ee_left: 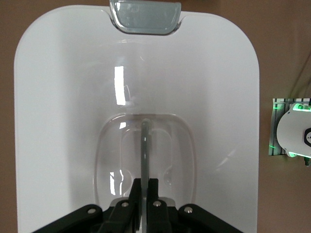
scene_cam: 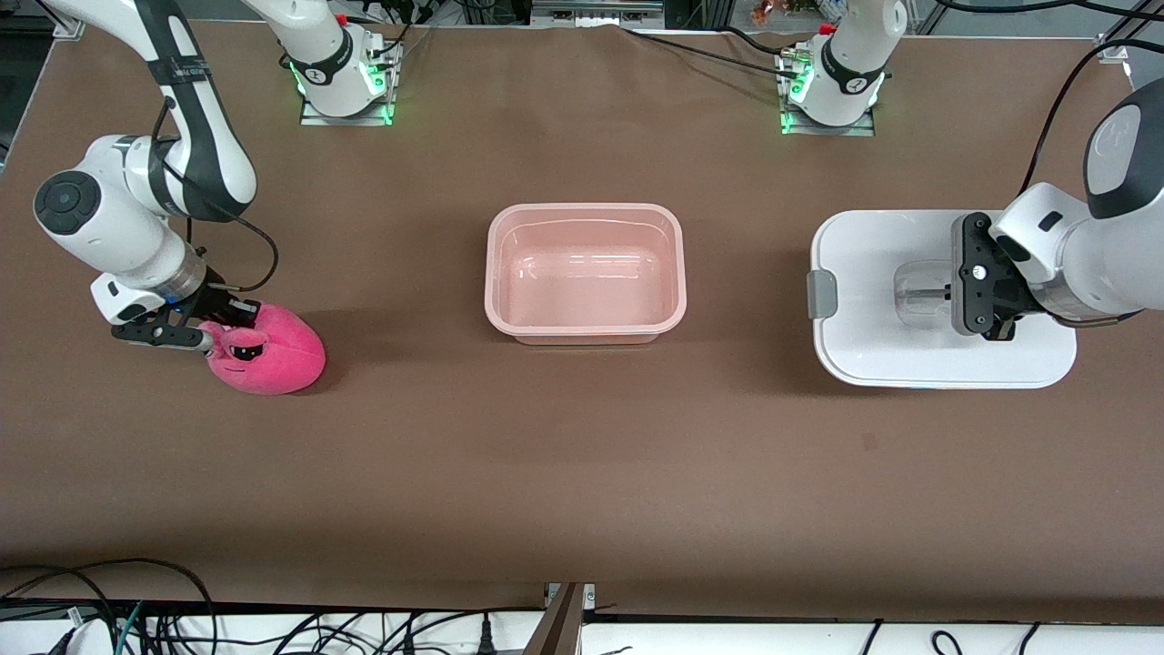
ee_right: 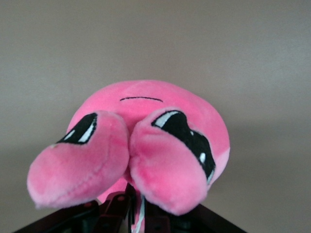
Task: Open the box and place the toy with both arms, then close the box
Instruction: 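Lower the right gripper onto the pink plush toy and grasp it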
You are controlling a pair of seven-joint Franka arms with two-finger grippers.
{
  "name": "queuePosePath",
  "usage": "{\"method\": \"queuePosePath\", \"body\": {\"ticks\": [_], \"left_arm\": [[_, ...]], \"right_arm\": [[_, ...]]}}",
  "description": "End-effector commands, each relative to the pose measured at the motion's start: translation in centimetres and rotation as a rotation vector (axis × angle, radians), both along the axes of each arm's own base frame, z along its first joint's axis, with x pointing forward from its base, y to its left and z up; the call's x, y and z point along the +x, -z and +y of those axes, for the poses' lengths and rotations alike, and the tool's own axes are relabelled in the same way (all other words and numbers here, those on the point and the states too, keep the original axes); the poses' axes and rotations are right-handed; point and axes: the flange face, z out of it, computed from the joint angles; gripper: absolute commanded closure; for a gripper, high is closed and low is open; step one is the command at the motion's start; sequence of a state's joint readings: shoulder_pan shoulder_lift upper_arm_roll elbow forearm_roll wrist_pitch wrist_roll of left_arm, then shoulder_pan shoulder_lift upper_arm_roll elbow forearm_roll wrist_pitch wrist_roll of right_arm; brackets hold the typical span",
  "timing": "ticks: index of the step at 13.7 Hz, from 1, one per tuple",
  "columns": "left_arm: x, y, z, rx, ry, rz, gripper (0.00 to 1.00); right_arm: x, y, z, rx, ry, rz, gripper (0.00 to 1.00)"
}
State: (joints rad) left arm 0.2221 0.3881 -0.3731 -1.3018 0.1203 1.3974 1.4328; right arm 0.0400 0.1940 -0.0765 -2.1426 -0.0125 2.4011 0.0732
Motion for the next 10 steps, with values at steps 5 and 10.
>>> {"method": "queuePosePath", "body": {"ticks": [5, 10], "left_arm": [[-0.2, -0.6, 0.1, 0.002, 0.024, 0.000, 1.00], [-0.2, -0.6, 0.2, 0.002, 0.023, 0.001, 1.00]], "right_arm": [[-0.8, -11.8, 10.3, 0.006, 0.144, 0.140, 1.00], [-3.3, -16.2, 22.8, -0.063, 0.287, 0.093, 1.00]]}}
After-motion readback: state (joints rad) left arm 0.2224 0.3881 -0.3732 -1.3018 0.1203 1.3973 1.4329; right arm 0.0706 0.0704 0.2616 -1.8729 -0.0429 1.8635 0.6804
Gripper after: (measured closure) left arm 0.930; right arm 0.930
